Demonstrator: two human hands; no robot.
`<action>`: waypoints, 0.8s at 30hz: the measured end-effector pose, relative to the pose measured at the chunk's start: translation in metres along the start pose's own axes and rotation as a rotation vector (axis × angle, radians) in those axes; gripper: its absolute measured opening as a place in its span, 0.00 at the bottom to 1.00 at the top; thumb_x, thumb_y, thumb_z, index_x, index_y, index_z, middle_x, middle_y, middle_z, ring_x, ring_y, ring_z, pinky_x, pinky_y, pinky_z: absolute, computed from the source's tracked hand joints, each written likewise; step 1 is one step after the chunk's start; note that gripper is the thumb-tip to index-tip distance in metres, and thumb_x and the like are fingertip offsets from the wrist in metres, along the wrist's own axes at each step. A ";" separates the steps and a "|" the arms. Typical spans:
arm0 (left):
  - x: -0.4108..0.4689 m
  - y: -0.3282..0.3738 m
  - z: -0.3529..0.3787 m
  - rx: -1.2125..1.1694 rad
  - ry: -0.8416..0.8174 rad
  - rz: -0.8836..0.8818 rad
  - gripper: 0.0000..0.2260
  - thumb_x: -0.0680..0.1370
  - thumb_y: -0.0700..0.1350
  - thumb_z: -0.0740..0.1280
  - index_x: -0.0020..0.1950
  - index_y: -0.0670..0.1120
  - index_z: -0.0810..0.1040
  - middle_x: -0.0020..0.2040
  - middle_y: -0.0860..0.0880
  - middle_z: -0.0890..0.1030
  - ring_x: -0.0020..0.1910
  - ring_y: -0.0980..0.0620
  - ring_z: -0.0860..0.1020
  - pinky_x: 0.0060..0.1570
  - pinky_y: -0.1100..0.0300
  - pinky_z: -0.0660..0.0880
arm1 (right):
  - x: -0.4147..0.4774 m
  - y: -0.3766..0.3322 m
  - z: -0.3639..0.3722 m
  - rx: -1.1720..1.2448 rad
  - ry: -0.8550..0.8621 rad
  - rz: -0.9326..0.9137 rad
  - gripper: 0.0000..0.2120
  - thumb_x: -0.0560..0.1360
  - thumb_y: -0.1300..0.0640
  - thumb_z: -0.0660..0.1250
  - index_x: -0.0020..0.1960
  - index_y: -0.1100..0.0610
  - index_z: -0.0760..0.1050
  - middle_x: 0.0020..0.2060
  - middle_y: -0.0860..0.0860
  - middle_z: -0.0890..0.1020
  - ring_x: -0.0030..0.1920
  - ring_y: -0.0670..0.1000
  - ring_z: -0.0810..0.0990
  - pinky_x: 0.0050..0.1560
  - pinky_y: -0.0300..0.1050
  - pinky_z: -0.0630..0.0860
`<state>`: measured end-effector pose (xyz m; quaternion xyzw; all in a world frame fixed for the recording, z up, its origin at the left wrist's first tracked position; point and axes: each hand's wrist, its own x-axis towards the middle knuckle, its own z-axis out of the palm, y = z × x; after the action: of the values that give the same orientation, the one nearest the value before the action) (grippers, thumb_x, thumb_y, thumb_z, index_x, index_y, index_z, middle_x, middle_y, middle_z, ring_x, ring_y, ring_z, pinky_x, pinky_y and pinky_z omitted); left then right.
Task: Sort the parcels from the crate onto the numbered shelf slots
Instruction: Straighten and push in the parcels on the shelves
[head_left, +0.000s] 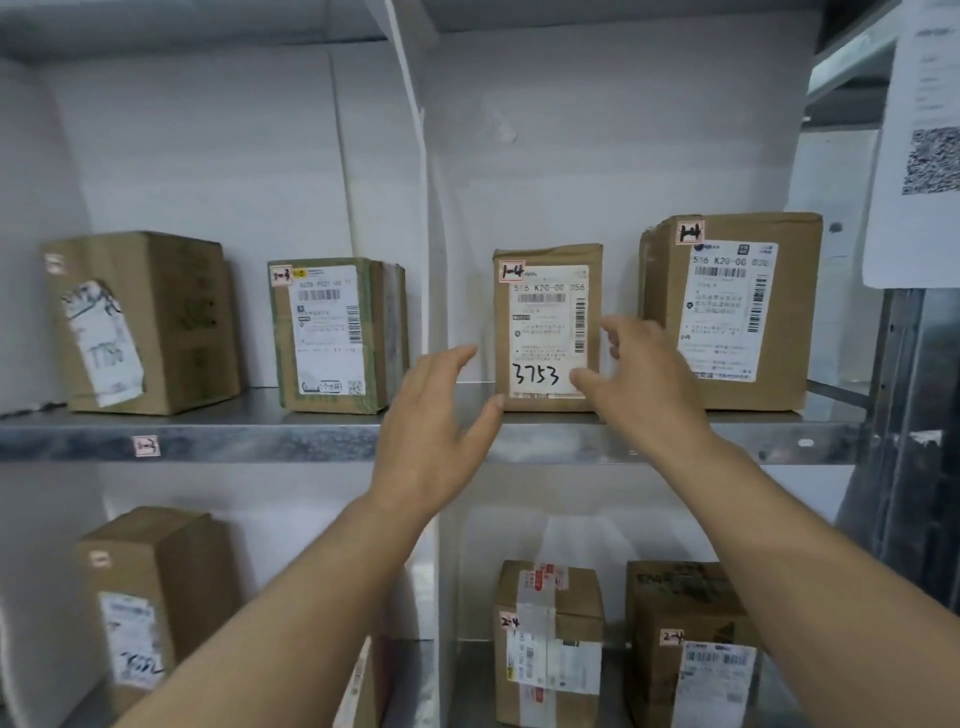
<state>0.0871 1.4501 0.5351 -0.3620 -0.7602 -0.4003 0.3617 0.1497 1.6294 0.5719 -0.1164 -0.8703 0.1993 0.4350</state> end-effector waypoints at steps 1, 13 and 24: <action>-0.003 -0.003 -0.012 0.006 0.026 0.060 0.23 0.77 0.53 0.66 0.69 0.45 0.70 0.61 0.50 0.75 0.61 0.51 0.73 0.59 0.54 0.73 | -0.003 -0.010 -0.003 -0.001 0.017 -0.030 0.25 0.74 0.52 0.69 0.68 0.55 0.68 0.61 0.54 0.73 0.60 0.54 0.74 0.55 0.46 0.71; 0.011 -0.146 -0.127 0.087 0.093 -0.113 0.30 0.75 0.50 0.70 0.74 0.47 0.63 0.67 0.47 0.69 0.65 0.50 0.69 0.63 0.52 0.70 | -0.022 -0.164 0.083 0.141 -0.024 -0.124 0.23 0.74 0.51 0.69 0.66 0.57 0.70 0.58 0.53 0.75 0.57 0.52 0.76 0.57 0.50 0.74; 0.050 -0.199 -0.110 -0.098 -0.205 -0.207 0.37 0.73 0.50 0.73 0.76 0.47 0.58 0.71 0.48 0.68 0.66 0.51 0.71 0.65 0.51 0.70 | -0.002 -0.173 0.144 0.071 -0.172 0.171 0.30 0.71 0.53 0.73 0.69 0.51 0.66 0.61 0.52 0.76 0.59 0.53 0.75 0.53 0.44 0.72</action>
<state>-0.0757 1.2844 0.5538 -0.3380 -0.8060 -0.4328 0.2210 0.0297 1.4386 0.5704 -0.1572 -0.8837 0.2758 0.3439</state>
